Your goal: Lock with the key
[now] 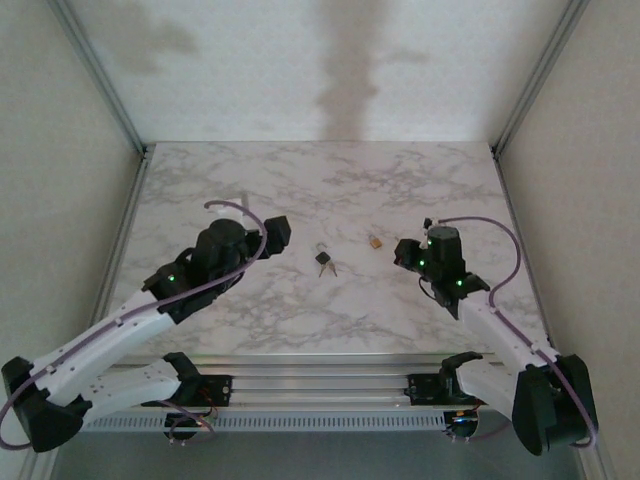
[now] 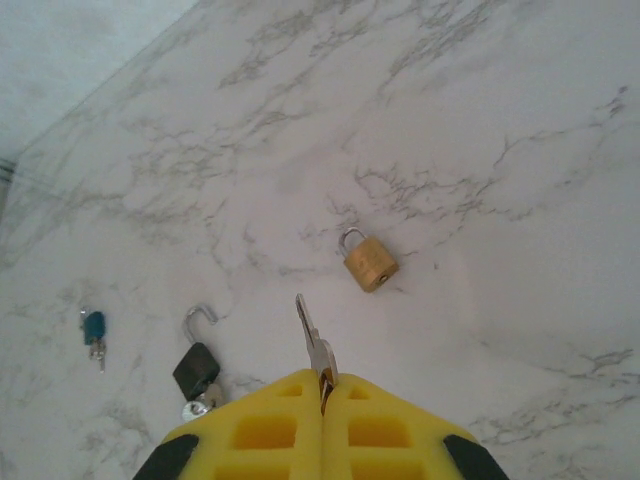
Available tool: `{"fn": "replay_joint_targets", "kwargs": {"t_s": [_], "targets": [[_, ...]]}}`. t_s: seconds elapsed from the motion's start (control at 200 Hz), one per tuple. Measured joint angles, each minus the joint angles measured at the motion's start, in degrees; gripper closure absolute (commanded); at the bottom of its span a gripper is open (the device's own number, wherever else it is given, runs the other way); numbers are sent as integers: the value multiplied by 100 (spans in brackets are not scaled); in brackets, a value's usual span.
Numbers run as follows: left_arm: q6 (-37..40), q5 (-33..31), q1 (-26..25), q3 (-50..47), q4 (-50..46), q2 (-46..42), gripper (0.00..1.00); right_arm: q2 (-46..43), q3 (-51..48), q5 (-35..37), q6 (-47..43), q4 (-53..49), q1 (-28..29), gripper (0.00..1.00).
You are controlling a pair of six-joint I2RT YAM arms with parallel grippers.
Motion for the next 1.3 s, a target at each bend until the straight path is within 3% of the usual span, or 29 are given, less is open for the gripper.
{"fn": "replay_joint_targets", "kwargs": {"t_s": [0.43,0.581,0.831,1.301], "targets": [[317,-896,-2,-70,-337,-564,0,1980,1283,208,-487,-887,0,100],[297,-1150,0,-636,-282,-1228,0,2568,1517,227,-654,-1084,0,100],[271,-1386,-2,-1091,-216,-1755,1,2863,1888,398,-892,-1191,0,100],[273,-1604,0,-1115,-179,-1558,1,3486,2286,505,-1104,-1270,0,100]]}}
